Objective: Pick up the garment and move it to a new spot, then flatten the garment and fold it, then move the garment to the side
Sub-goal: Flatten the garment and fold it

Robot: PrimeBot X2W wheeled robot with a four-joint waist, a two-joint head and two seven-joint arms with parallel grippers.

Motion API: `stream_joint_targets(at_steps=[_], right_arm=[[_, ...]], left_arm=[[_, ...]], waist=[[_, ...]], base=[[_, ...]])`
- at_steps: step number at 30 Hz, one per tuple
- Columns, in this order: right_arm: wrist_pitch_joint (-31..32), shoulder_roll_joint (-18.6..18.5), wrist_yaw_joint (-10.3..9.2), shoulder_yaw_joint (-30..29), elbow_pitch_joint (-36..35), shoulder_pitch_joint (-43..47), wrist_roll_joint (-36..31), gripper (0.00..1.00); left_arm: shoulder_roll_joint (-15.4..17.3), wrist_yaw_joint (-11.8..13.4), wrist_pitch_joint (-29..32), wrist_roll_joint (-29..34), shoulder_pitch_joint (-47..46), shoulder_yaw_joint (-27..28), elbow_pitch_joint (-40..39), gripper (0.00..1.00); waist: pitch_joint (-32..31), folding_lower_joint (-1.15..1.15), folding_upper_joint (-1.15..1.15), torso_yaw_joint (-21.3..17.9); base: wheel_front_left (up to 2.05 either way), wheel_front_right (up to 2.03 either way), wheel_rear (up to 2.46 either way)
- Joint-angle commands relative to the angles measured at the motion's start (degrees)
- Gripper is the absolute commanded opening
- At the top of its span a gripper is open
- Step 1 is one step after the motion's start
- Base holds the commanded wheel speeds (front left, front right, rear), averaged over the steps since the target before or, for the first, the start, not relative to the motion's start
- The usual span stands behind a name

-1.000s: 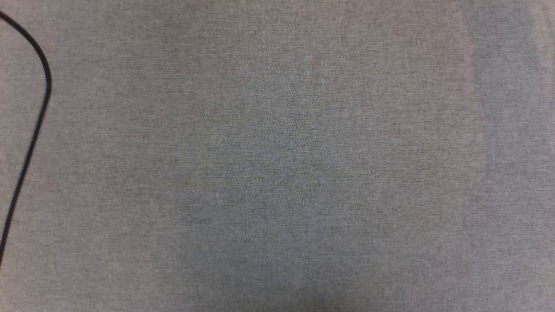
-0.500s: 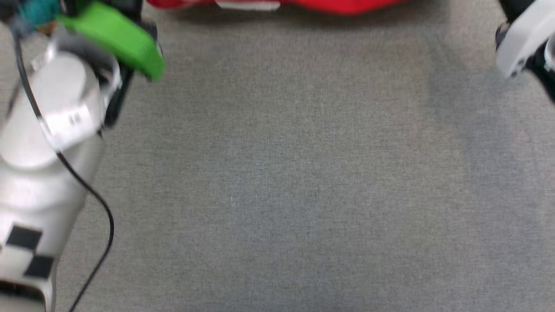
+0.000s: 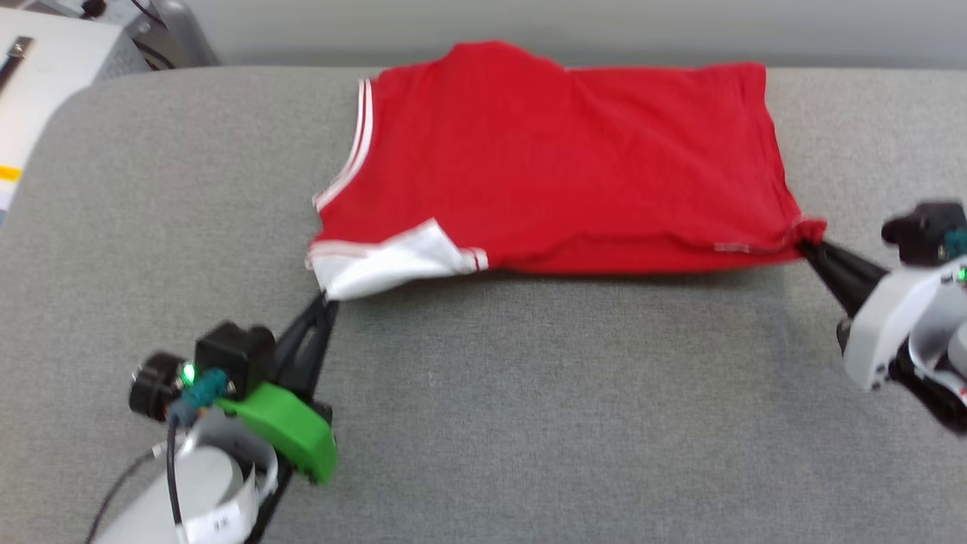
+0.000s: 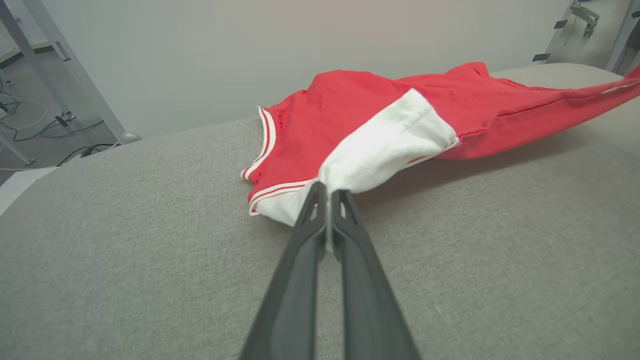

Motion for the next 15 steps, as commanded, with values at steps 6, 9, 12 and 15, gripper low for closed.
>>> stream_joint_targets(at_steps=[6, 9, 12, 15], right_arm=[[-1.7, -2.3, -0.04, -2.7, -3.2, 12.3, 4.3, 0.00], [-2.0, -2.7, -0.04, -4.3, -4.6, 17.6, 4.7, 0.00], [-2.0, -3.1, -0.04, -6.2, -6.1, 23.1, 5.0, 0.00], [-1.5, -3.7, -0.04, -7.9, -7.4, 27.6, 4.6, 0.00]], left_arm=[[1.5, 2.8, 0.8, -2.9, 10.5, -1.4, -3.9, 0.00], [1.8, 4.1, 1.2, -4.7, 15.3, -1.7, -5.8, 0.00], [2.3, 5.0, 1.7, -6.4, 19.8, -2.2, -7.4, 0.00], [2.8, 4.9, 2.7, -7.6, 22.9, -3.3, -8.1, 0.00]], waist=[[-7.7, 0.01, 0.00, 2.0], [-8.9, 0.01, 0.00, 1.6], [-10.1, 0.01, 0.00, 1.4], [-10.9, 0.01, 0.00, 1.3]], base=[[0.00, 0.00, 0.00], [0.00, 0.00, 0.00], [0.00, 0.00, 0.00], [0.00, 0.00, 0.00]])
